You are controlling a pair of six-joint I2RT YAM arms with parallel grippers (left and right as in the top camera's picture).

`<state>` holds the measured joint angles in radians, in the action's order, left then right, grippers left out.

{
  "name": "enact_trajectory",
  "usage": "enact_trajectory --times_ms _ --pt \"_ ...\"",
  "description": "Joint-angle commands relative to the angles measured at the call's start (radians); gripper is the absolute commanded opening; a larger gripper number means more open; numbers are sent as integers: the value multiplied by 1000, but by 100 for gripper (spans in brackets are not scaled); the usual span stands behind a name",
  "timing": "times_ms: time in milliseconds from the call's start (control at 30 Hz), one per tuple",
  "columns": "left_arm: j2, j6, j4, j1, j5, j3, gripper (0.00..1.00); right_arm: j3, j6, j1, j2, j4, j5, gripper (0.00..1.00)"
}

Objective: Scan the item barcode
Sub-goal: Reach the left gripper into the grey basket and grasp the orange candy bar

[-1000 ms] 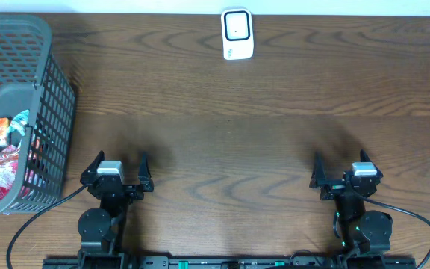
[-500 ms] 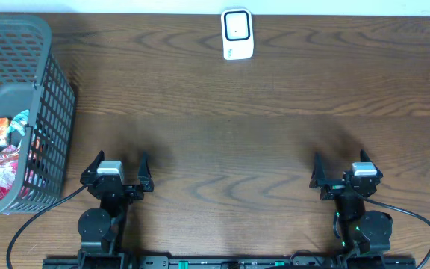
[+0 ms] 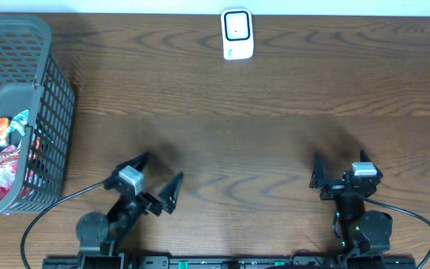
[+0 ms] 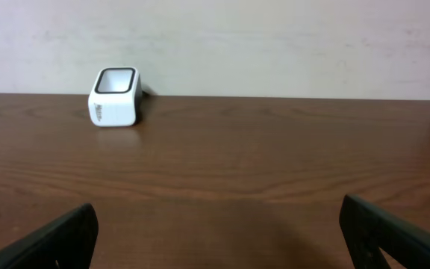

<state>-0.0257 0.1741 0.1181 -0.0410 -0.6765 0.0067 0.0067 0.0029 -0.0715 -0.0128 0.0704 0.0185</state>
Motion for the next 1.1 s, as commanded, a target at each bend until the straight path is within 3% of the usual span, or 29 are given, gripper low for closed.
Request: enact_trajectory --times_ms 0,100,200,467,600,700,833,933,1000,1067 --pt "2 126 344 -2 -349 -2 98 -2 3 -7 0 4 -2 99" --pt "2 235 628 -2 -281 12 98 -2 3 -7 0 4 -2 99" --pt "2 266 670 -2 -177 59 98 -2 3 -7 0 4 -2 99" --pt "-136 226 540 0 -133 294 98 -2 3 -7 0 4 -2 99" --pt "-309 217 245 23 -109 526 98 -2 3 -7 0 4 -2 99" --pt "-442 179 113 29 -229 673 98 -2 3 -7 0 4 -2 99" --pt "-553 187 190 29 -284 699 98 -2 3 -7 0 4 -2 99" --pt "-629 325 303 60 -268 761 98 -2 3 -7 0 4 -2 99" --pt "-695 348 254 119 -269 885 98 -2 3 -7 0 4 -2 99" --pt "-773 323 91 206 -233 1041 98 -2 3 -7 0 4 -2 99"
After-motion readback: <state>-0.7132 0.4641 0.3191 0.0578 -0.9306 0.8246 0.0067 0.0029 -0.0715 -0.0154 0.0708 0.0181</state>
